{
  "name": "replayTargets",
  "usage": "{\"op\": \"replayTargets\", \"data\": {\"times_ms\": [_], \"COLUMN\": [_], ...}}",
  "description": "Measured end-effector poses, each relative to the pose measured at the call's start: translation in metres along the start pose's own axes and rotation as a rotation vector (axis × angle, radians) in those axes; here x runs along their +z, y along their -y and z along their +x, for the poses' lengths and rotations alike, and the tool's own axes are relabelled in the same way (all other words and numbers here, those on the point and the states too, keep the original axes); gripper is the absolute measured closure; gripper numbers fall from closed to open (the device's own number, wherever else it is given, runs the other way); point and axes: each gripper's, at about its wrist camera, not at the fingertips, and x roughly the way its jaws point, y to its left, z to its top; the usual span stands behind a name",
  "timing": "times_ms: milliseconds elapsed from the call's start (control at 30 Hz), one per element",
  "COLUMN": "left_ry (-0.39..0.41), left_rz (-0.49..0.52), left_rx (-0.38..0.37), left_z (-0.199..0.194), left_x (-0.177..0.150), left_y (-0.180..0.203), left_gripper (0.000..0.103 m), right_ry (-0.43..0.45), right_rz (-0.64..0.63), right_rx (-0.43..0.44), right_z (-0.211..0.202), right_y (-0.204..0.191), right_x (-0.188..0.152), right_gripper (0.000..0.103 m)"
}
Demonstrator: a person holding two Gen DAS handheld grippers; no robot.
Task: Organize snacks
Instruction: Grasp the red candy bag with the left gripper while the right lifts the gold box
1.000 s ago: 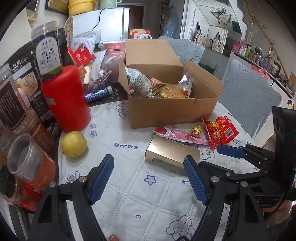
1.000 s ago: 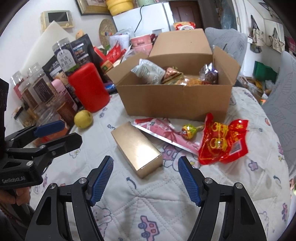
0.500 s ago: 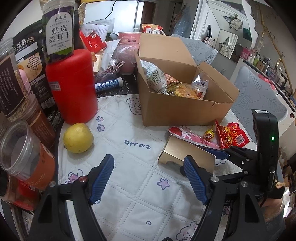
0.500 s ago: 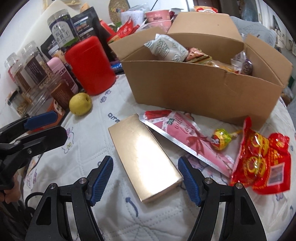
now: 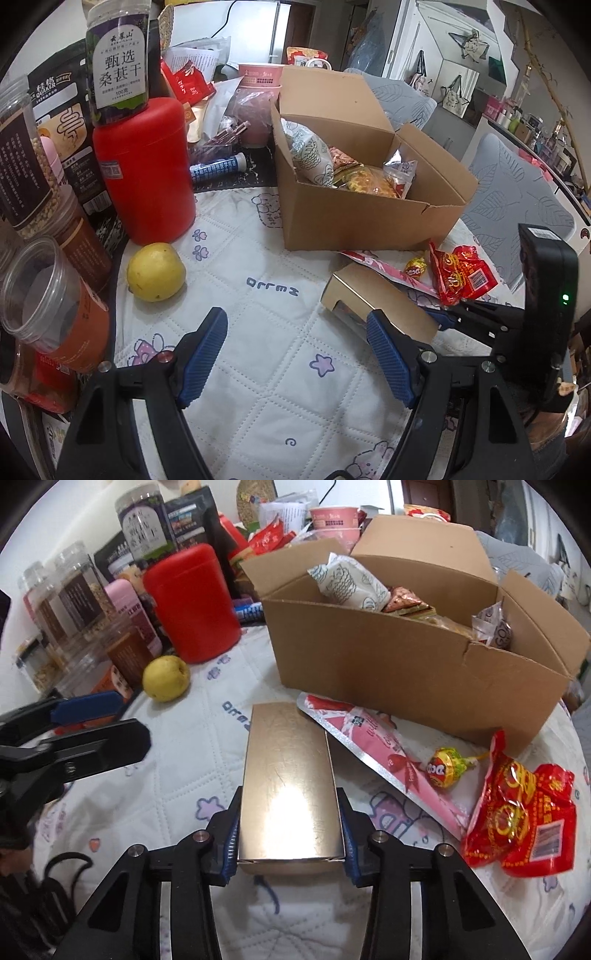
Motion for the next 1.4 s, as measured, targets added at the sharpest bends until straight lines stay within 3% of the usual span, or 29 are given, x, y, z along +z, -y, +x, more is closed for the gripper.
{"op": "replayTargets", "data": {"times_ms": [267,667,967,1400], "left_ry": [0.008,-0.025,-0.056,-0.155], "left_rz": [0.016,0.109,0.187,0.233], "left_rx": [-0.039,-0.125,-0.143,-0.254], "left_z": [-0.004,0.017,0.048,0.091], "left_x": [0.002,0.005,0.012,0.017], "left_y": [0.024,0.092,0.136,0.192], "left_gripper": [0.025,0.025,0.025,0.025], "right_ry": [0.059,0.130,0.164,0.191], "right_rz": [0.035,0.204,0.305,0.390], "right_rx": [0.026,-0.127,-0.177,-0.253], "right_z": [-0.050,-0.111,-0.130,-0.145], "right_y": [0.008,0.068,0.116,0.161], "right_x": [-0.023,-0.065,-0.081,-0.093], "right_gripper": [0.060,0.060,0.060,0.060]}}
